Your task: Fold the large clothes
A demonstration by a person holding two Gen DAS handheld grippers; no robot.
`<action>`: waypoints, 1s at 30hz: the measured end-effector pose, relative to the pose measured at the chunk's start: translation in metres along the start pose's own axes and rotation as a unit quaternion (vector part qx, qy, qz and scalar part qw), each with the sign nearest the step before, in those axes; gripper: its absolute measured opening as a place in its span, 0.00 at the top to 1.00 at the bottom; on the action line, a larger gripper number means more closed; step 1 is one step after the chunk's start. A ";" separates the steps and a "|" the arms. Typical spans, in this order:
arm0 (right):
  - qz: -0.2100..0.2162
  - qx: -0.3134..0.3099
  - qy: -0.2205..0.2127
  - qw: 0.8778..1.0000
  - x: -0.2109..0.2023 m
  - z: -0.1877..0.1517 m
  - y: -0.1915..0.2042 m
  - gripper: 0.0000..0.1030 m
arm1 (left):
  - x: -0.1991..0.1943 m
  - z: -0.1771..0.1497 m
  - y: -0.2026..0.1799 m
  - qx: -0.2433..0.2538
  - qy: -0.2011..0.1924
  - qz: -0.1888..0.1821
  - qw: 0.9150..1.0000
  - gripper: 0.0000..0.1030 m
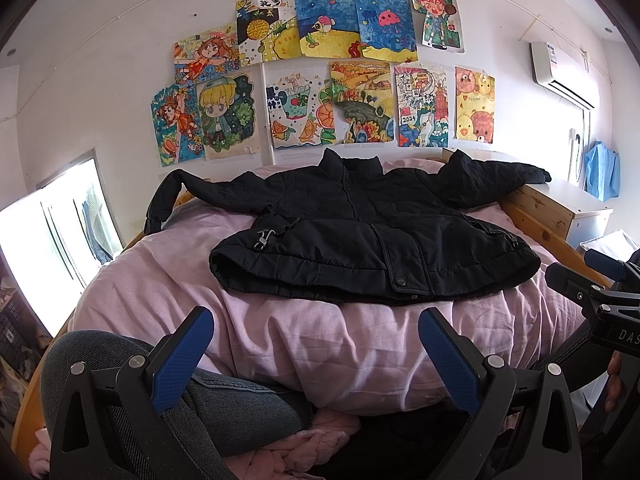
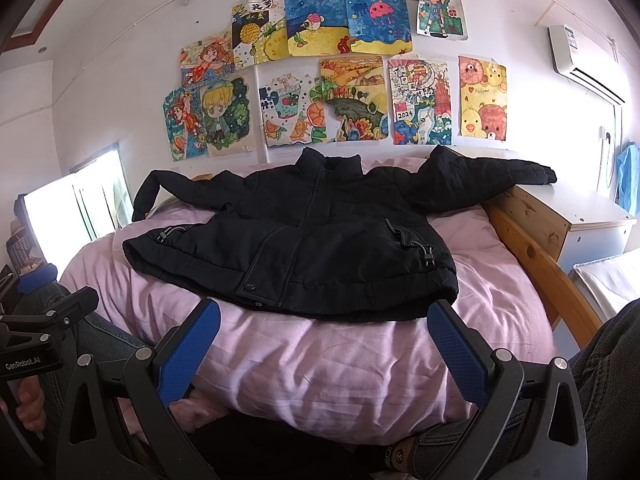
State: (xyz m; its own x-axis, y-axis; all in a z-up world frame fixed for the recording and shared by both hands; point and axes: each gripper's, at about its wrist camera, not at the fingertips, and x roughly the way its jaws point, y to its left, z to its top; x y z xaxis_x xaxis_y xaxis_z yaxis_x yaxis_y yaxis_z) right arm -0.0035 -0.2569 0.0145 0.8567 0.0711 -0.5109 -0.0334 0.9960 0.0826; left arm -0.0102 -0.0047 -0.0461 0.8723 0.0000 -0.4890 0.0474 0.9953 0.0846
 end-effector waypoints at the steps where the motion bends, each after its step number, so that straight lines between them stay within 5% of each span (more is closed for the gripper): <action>1: 0.000 0.000 0.000 1.000 0.000 0.000 0.000 0.01 | 0.000 -0.001 0.000 0.000 0.000 0.000 1.000 0.00; 16: 0.001 0.000 0.001 1.000 0.002 -0.001 -0.001 0.01 | 0.006 -0.017 -0.003 0.000 -0.001 0.001 1.000 0.00; 30: -0.007 0.030 0.022 0.999 0.009 -0.002 -0.006 0.01 | 0.020 -0.011 -0.003 -0.010 0.038 -0.001 0.999 0.00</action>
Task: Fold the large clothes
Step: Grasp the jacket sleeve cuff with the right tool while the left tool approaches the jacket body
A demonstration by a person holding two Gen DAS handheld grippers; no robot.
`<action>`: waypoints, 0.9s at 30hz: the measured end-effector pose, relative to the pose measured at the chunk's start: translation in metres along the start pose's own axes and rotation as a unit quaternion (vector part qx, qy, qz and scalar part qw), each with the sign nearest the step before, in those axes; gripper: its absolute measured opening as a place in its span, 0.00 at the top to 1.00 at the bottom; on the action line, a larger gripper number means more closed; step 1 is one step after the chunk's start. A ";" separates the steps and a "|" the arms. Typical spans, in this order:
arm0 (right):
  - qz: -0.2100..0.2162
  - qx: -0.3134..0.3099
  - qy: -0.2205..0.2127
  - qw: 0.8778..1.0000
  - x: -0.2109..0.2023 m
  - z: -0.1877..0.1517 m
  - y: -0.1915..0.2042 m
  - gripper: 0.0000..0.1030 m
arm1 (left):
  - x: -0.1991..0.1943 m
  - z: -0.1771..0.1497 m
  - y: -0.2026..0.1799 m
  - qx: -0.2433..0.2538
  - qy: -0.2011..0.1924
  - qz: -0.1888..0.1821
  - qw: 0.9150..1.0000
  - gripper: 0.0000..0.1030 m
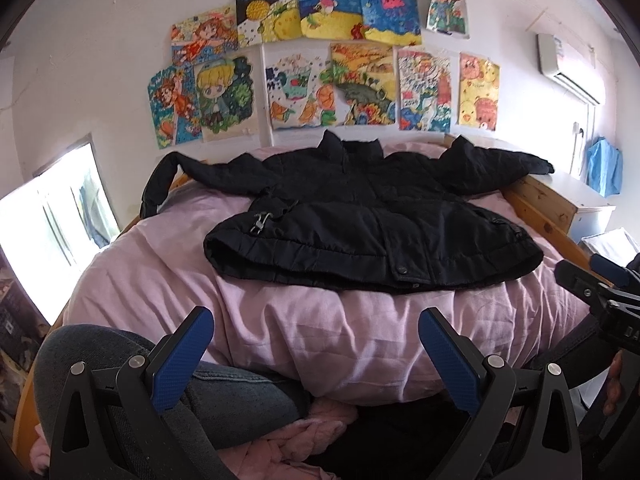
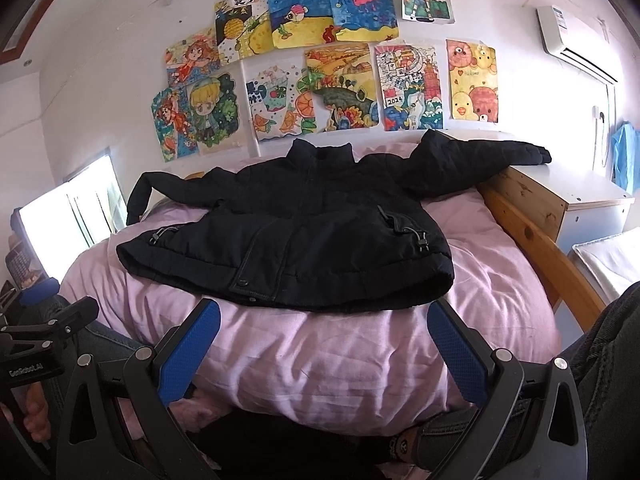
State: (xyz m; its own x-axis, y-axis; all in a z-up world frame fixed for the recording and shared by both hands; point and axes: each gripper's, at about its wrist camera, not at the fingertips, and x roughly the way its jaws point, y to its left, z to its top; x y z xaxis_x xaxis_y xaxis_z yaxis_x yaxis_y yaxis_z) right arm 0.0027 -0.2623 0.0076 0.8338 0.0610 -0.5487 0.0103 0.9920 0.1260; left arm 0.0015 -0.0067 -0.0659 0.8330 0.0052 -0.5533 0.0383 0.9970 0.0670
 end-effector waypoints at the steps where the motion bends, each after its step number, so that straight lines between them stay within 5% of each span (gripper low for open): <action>1: 0.000 0.000 0.001 1.000 0.001 0.001 -0.001 0.01 | 0.002 0.001 0.000 0.000 0.004 0.002 1.000 0.00; 17: -0.020 0.018 0.005 1.000 0.001 0.046 -0.029 0.01 | 0.032 0.082 -0.023 0.058 0.042 0.019 0.997 0.00; 27: 0.029 -0.004 0.017 0.999 0.039 0.159 -0.079 0.01 | 0.062 0.172 -0.059 0.100 0.039 0.046 0.993 0.00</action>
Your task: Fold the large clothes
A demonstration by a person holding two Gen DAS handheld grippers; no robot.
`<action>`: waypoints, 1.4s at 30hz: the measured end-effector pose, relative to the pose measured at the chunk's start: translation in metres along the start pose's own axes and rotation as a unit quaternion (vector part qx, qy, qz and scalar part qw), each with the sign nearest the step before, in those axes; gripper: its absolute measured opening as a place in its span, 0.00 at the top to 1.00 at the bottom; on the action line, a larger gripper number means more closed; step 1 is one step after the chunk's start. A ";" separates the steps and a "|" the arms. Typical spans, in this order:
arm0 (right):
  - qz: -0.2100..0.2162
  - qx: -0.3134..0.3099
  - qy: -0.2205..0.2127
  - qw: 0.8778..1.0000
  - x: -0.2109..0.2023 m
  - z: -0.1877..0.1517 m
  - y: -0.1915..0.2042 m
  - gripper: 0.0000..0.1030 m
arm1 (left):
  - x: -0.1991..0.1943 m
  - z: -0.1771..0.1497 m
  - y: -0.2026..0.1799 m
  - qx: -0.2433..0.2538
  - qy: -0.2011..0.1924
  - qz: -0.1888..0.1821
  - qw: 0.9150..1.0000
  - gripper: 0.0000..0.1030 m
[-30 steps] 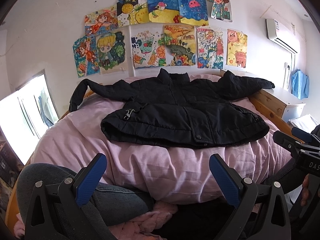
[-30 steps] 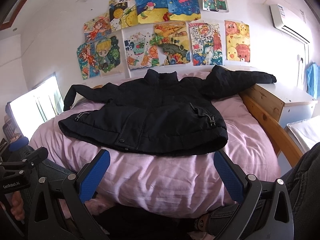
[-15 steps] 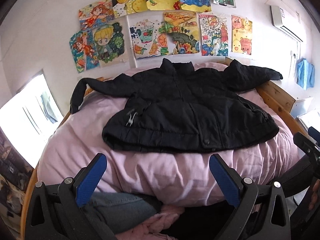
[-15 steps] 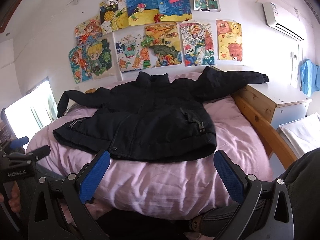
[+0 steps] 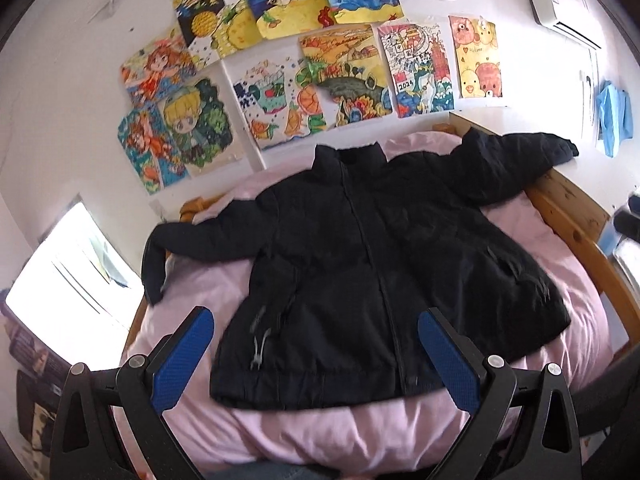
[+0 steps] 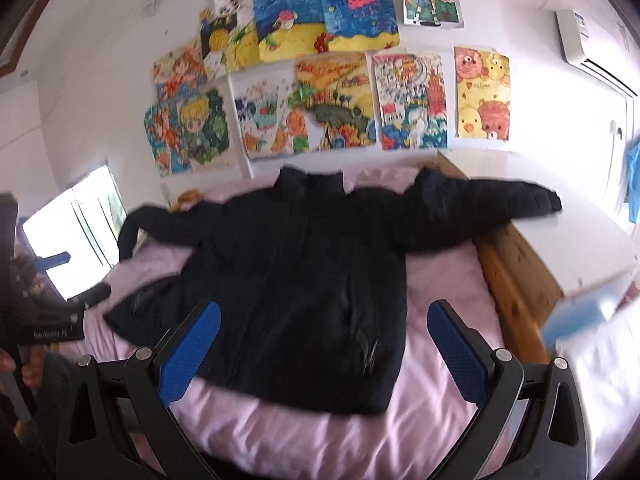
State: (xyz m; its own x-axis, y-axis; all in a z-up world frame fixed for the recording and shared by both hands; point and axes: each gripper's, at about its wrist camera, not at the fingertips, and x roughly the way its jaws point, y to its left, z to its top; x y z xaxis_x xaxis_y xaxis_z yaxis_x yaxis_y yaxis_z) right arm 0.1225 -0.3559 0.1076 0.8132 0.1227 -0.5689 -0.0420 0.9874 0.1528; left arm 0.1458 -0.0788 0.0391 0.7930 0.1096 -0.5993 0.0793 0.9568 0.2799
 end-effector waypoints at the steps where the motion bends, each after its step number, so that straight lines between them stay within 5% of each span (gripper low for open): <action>1: 0.000 0.002 -0.001 1.000 0.006 0.013 -0.008 0.01 | 0.003 0.007 -0.002 0.003 -0.001 -0.001 1.000 0.00; 7: 0.003 0.030 0.024 0.999 0.061 0.064 -0.054 0.01 | 0.042 0.061 -0.026 0.042 -0.018 0.004 0.999 0.00; 13: -0.070 0.067 -0.005 0.995 0.111 0.096 -0.118 0.01 | 0.102 0.097 -0.056 0.064 -0.026 -0.015 0.997 0.00; 26: -0.218 0.167 0.011 0.961 0.226 0.105 -0.313 0.02 | 0.233 0.098 -0.118 0.090 -0.020 -0.102 0.990 0.00; 31: -0.255 0.176 0.031 0.950 0.279 0.120 -0.345 0.12 | 0.272 0.105 -0.115 0.053 0.011 -0.127 0.990 0.00; 33: -0.275 0.181 0.052 0.943 0.305 0.123 -0.352 0.21 | 0.284 0.107 -0.112 0.040 0.026 -0.121 0.991 0.00; 40: -0.326 0.205 0.060 0.921 0.339 0.124 -0.363 0.31 | 0.298 0.107 -0.076 -0.002 0.046 -0.111 0.993 0.00; 42: -0.338 0.189 0.058 0.920 0.342 0.125 -0.358 0.45 | 0.298 0.109 -0.066 -0.012 0.045 -0.107 0.993 0.00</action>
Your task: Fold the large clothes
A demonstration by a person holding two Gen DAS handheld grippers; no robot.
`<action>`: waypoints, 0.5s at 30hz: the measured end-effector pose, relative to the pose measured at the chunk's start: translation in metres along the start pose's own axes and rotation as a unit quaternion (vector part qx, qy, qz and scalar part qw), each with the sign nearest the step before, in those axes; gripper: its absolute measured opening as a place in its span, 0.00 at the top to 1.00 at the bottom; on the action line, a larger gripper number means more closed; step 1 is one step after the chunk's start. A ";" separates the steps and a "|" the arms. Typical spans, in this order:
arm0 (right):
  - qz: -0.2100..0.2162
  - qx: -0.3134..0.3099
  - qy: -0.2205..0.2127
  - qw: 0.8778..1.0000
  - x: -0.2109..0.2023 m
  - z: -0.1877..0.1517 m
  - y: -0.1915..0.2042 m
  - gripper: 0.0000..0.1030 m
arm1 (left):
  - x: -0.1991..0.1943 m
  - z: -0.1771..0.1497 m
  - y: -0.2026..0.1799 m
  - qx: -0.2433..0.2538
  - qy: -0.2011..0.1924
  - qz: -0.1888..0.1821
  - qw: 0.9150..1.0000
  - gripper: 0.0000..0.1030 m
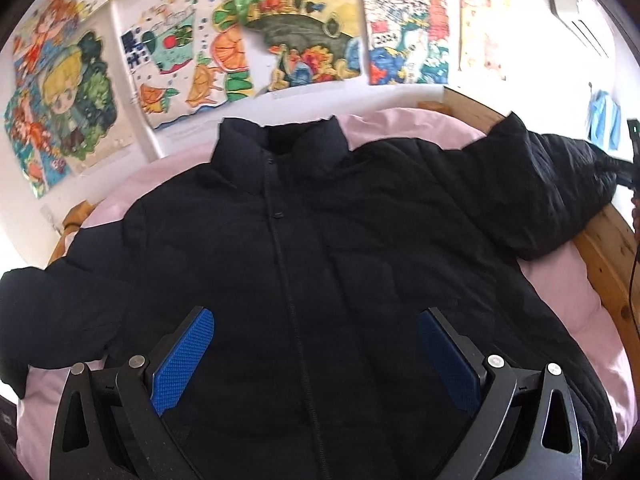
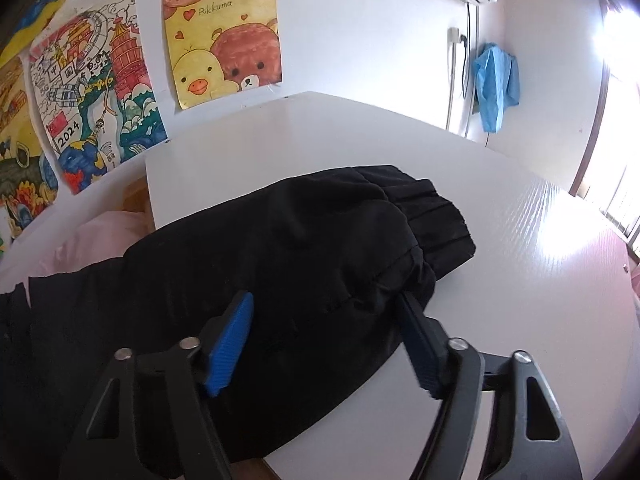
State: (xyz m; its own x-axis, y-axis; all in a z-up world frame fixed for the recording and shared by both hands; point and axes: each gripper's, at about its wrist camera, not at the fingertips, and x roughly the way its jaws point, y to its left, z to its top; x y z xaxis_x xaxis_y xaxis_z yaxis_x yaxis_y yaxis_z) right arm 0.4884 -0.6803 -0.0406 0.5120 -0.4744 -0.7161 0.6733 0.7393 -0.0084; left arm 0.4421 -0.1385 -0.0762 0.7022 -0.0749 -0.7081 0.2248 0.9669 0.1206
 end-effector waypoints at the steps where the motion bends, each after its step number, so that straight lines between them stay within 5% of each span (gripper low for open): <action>1: -0.003 -0.005 0.000 1.000 -0.001 0.000 0.000 0.49 | -0.001 0.002 0.003 -0.004 -0.001 0.001 1.000 0.00; 3: -0.012 -0.020 -0.003 1.000 -0.002 -0.002 0.005 0.69 | -0.005 0.003 0.009 -0.012 -0.003 0.004 1.000 0.00; 6: -0.013 -0.033 -0.006 0.999 -0.006 -0.003 0.005 0.85 | -0.011 0.006 0.015 -0.017 -0.007 0.005 1.000 0.00; 10: -0.009 -0.038 -0.051 0.998 -0.033 -0.003 0.016 0.92 | -0.020 0.012 0.034 -0.036 0.002 -0.015 0.999 0.00; 15: 0.049 -0.068 -0.178 0.980 -0.114 -0.005 0.061 0.93 | -0.034 0.020 0.071 -0.077 0.004 -0.051 0.996 0.00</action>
State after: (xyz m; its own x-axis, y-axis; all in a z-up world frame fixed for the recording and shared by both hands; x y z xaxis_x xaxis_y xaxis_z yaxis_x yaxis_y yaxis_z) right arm 0.4681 -0.5786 0.0371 0.7404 -0.5176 -0.4288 0.5469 0.8348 -0.0632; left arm 0.4478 -0.0724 -0.0294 0.6751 -0.1726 -0.7172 0.1879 0.9804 -0.0590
